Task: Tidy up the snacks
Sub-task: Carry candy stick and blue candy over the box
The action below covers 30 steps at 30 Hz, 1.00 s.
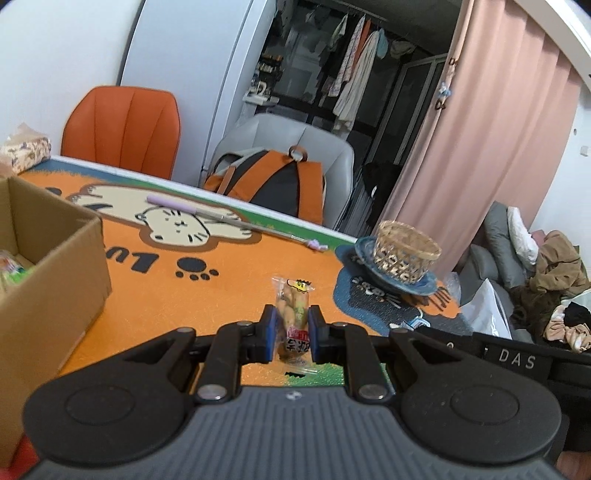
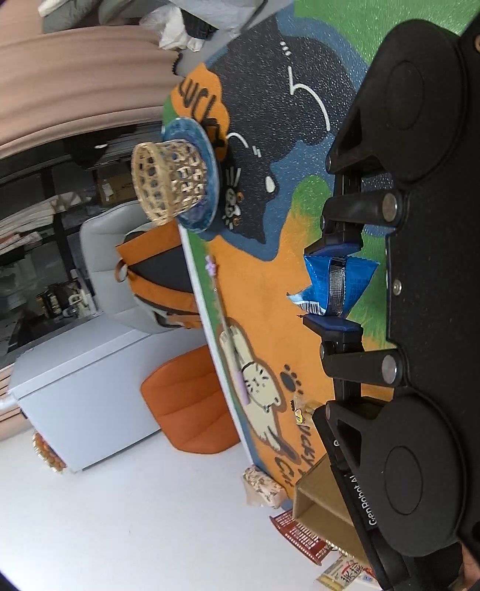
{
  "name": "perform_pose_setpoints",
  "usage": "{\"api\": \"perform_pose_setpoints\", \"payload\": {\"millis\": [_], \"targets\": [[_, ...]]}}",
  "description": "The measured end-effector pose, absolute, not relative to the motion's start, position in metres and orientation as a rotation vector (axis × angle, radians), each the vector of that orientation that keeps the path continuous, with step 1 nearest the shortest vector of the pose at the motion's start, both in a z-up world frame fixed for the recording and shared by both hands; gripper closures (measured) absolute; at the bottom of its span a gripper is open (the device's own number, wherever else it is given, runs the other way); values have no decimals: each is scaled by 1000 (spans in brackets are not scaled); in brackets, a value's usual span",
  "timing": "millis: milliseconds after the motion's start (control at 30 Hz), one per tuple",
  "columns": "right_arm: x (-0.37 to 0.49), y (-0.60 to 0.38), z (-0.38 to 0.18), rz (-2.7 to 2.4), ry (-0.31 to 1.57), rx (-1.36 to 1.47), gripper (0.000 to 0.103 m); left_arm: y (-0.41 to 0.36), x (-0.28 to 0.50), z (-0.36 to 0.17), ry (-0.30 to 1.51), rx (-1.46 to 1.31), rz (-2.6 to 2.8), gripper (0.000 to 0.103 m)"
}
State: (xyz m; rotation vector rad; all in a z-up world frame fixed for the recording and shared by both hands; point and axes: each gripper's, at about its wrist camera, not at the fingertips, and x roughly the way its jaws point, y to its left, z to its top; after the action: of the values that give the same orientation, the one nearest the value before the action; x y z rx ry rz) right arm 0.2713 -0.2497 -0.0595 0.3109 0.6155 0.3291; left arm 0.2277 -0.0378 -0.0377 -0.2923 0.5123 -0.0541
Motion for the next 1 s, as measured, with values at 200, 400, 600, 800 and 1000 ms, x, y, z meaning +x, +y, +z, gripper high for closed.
{"api": "perform_pose_setpoints", "payload": {"millis": [200, 400, 600, 800, 1000], "targets": [[253, -246, -46, 339, 585, 292, 70, -36, 216, -28, 482, -293, -59, 86], [234, -264, -34, 296, 555, 288, 70, -43, 209, -19, 449, -317, -94, 86], [227, -270, -23, 276, 526, 303, 70, -39, 202, -13, 434, -324, -100, 86], [228, -253, -22, 299, 522, 286, 70, -23, 196, -10, 422, -334, -82, 86], [239, -212, -13, 379, 509, 268, 70, 11, 186, 11, 385, -321, -56, 86]]}}
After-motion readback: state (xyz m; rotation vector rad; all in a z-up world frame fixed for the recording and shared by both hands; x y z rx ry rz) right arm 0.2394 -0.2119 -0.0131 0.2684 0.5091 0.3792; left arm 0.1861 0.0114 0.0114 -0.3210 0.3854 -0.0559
